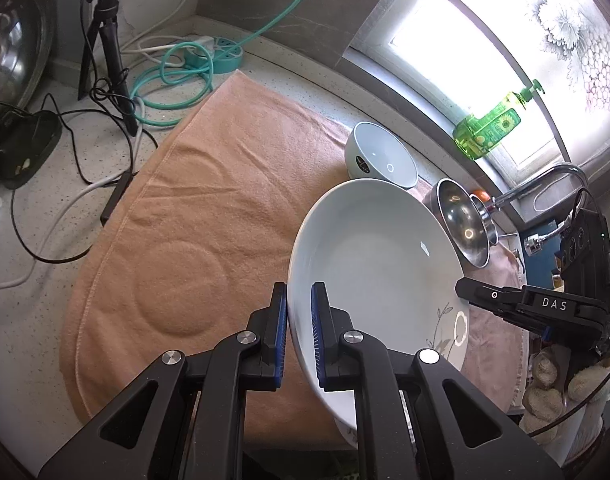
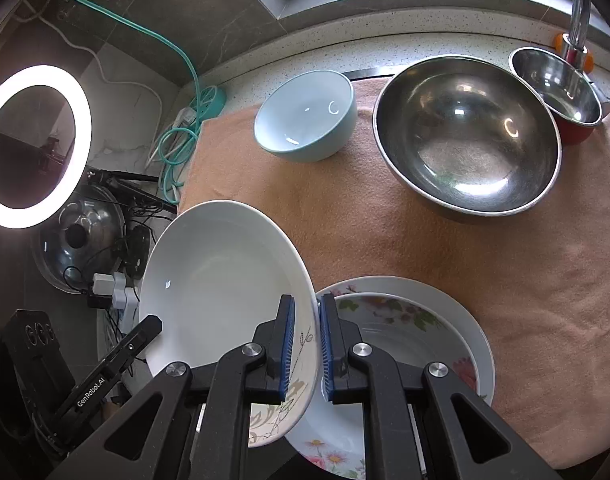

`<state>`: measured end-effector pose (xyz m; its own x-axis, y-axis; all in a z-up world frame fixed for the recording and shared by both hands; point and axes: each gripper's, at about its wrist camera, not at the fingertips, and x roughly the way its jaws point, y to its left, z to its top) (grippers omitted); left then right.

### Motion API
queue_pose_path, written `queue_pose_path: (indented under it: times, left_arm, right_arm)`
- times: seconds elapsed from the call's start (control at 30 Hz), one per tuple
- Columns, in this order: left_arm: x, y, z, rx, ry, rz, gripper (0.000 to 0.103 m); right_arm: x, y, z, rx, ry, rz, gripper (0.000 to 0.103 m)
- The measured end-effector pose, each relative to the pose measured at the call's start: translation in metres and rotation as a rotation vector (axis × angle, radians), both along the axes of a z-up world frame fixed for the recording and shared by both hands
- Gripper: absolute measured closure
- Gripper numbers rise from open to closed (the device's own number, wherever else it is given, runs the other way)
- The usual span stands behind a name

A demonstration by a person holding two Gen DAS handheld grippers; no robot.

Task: Organize plates and bowls
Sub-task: 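Lower the white leaf plate onto the floral plate stack with the right tool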

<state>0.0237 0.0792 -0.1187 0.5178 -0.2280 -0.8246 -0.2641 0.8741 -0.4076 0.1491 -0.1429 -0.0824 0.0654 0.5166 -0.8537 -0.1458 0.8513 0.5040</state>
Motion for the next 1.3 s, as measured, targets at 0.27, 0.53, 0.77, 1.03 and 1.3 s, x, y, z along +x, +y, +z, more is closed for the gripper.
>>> queue_pose_path:
  times: [0.27,0.53,0.77,1.03,1.3]
  left_arm:
    - [-0.002,-0.018,-0.003,0.009,0.011,-0.044,0.094]
    - [0.001,-0.037,-0.009,0.006,0.026,-0.091,0.094]
    - [0.002,-0.055,-0.015,0.004,0.040,-0.129,0.094]
    - [0.000,-0.071,-0.026,0.003,0.072,-0.163,0.094]
    - [-0.001,-0.082,-0.033,0.009,0.091,-0.184,0.094]
  right_arm:
    - [-0.011,-0.017,-0.006,-0.007,0.018,-0.023,0.091]
    - [-0.021,-0.044,-0.019,0.003,0.047,-0.080,0.091]
    - [-0.029,-0.065,-0.027,0.002,0.059,-0.121,0.091]
    - [-0.035,-0.084,-0.035,-0.005,0.070,-0.146,0.091]
    - [-0.040,-0.093,-0.045,-0.008,0.086,-0.167,0.091]
